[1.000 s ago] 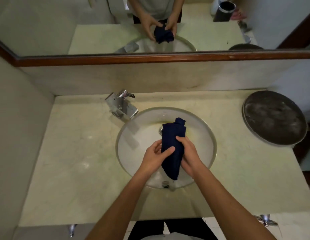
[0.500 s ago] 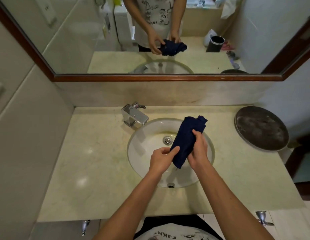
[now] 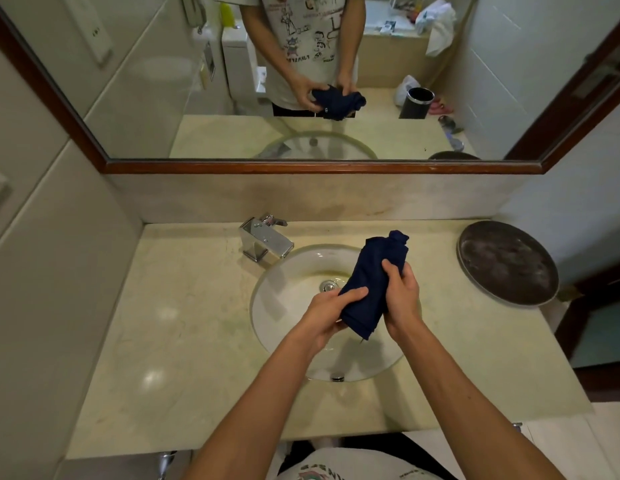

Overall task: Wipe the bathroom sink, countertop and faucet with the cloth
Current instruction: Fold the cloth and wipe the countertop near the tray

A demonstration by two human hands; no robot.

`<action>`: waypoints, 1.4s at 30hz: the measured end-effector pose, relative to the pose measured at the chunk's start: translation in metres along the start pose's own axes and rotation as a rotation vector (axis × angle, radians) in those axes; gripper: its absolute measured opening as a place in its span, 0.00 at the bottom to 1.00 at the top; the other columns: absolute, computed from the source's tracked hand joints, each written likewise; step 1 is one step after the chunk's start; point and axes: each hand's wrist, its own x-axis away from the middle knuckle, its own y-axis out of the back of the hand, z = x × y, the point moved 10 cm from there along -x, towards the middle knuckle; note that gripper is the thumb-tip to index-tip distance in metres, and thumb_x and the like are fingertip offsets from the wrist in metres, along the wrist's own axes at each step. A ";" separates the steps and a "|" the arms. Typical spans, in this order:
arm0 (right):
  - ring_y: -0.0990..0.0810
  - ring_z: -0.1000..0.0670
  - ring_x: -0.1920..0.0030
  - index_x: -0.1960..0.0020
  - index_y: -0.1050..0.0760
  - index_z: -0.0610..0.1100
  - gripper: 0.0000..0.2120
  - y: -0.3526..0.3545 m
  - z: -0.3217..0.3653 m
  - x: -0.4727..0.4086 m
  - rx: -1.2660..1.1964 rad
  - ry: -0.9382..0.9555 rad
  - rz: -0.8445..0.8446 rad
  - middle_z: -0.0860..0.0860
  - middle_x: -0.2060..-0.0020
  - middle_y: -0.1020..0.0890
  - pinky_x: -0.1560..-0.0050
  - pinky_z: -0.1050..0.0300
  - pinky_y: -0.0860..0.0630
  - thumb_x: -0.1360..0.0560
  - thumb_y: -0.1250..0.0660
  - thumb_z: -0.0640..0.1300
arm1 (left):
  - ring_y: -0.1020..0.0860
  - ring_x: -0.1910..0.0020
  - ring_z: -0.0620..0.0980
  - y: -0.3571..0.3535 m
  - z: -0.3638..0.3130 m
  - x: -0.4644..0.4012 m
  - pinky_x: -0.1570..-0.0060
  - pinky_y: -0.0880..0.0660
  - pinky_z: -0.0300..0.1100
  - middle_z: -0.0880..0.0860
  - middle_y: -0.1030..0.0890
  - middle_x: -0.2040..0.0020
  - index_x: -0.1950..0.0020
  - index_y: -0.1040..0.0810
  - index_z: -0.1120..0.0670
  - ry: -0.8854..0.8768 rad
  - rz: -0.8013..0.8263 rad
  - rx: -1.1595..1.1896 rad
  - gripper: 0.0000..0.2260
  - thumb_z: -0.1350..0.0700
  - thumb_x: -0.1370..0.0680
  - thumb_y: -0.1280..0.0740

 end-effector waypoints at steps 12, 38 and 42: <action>0.15 0.51 0.50 0.42 0.22 0.53 0.06 0.049 0.011 -0.050 0.054 0.010 -0.054 0.55 0.52 0.14 0.53 0.55 0.20 0.18 0.34 0.46 | 0.18 0.52 0.47 -0.042 -0.035 -0.037 0.55 0.23 0.39 0.50 0.14 0.54 0.50 0.16 0.56 -0.391 -0.395 -0.515 0.05 0.57 0.25 0.26; 0.13 0.48 0.46 0.37 0.21 0.45 0.19 0.111 -0.019 -0.152 0.140 -0.366 0.343 0.47 0.44 0.13 0.52 0.52 0.17 0.28 0.24 0.42 | 0.16 0.42 0.57 -0.059 -0.001 -0.121 0.47 0.18 0.48 0.55 0.15 0.39 0.33 0.25 0.56 -0.095 -0.282 0.018 0.24 0.58 0.28 0.26; 0.13 0.57 0.53 0.44 0.20 0.51 0.15 0.110 -0.005 -0.158 0.272 -0.265 0.311 0.56 0.53 0.12 0.60 0.64 0.19 0.28 0.22 0.42 | 0.15 0.42 0.54 -0.049 -0.006 -0.137 0.47 0.18 0.46 0.52 0.14 0.40 0.27 0.28 0.54 -0.073 -0.280 -0.038 0.27 0.57 0.23 0.24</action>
